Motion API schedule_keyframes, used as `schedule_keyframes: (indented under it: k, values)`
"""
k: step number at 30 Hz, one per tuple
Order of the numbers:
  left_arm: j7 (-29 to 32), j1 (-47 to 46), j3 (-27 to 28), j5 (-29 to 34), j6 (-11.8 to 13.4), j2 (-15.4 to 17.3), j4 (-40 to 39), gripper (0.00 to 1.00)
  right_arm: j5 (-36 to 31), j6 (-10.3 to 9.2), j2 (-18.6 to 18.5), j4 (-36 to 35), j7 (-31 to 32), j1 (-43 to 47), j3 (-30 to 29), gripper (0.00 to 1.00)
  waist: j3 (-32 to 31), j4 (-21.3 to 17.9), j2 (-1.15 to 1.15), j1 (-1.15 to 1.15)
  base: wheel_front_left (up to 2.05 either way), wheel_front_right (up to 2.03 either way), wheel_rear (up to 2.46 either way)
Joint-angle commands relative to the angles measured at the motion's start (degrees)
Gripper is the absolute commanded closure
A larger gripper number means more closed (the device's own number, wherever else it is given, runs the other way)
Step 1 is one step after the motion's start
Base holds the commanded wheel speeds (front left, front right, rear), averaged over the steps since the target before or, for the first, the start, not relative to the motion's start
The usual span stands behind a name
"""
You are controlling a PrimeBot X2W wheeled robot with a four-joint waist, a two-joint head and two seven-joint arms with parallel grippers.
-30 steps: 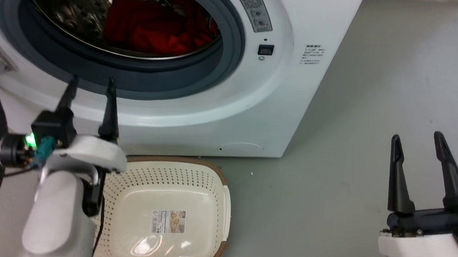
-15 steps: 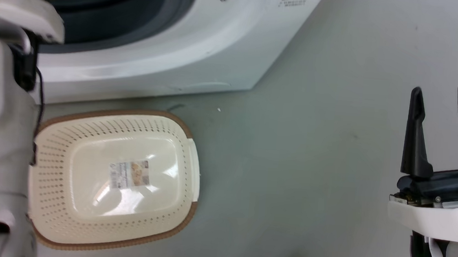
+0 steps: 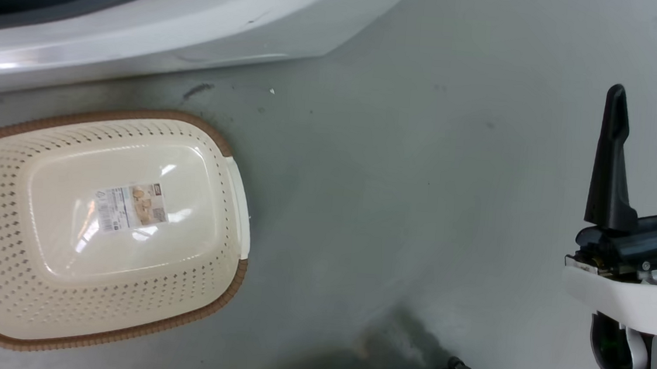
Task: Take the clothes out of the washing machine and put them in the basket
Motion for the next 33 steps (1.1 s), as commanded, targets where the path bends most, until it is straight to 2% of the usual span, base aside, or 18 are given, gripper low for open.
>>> schedule_keyframes:
  k: [1, 6, 10, 17, 25, 32, 33]
  values:
    - [3.78, -3.23, -1.39, 0.84, -0.33, 1.14, 2.25, 0.0, 0.83, -0.04, 0.06, -0.61, -0.12, -1.2, 0.02, 0.0, 2.38, -1.26, 0.0, -0.02, 0.0, 0.0, 0.0]
    - [12.47, -9.01, -3.19, -0.23, -0.69, 1.67, 6.92, 0.0, 1.91, -0.04, 0.06, -1.25, -0.12, -2.05, -0.2, 0.0, 4.53, -2.36, 0.0, -0.02, 0.0, 0.0, 0.0]
    - [19.49, -13.0, -6.17, -1.92, -0.78, -0.16, 9.61, 0.0, 2.21, -0.04, 0.06, -1.69, -0.12, -2.19, -0.51, 0.0, 6.41, -2.46, 0.0, -0.02, 0.0, 0.0, 0.0]
    - [30.79, -18.25, -9.45, -4.13, -0.8, 0.81, 12.38, 0.0, 3.43, -0.04, 0.06, -2.02, -0.12, -2.82, -0.02, 0.0, 8.88, -3.73, 0.0, -0.02, 0.0, 0.0, 0.0]
    - [33.66, -20.59, -10.75, -4.04, -0.54, 3.91, 12.75, 0.0, 5.25, -0.04, 0.07, -2.31, -0.12, -2.57, 0.82, 0.0, 11.46, -5.88, 0.0, -0.02, 0.0, 0.0, 0.0]
    - [33.09, -20.78, -11.7, -4.31, -0.08, 3.07, 12.69, 0.0, 5.35, -0.04, 0.06, -2.32, -0.12, -3.25, 0.7, 0.0, 12.62, -5.59, 0.0, -0.02, 0.0, 0.0, 0.0]
    - [32.91, -20.84, -11.92, -4.34, -0.13, 2.97, 12.69, 1.0, 5.35, -0.04, 0.06, -2.26, -0.12, -3.28, 0.67, 0.0, 12.57, -5.46, 0.0, -0.02, 0.0, 0.0, 0.0]
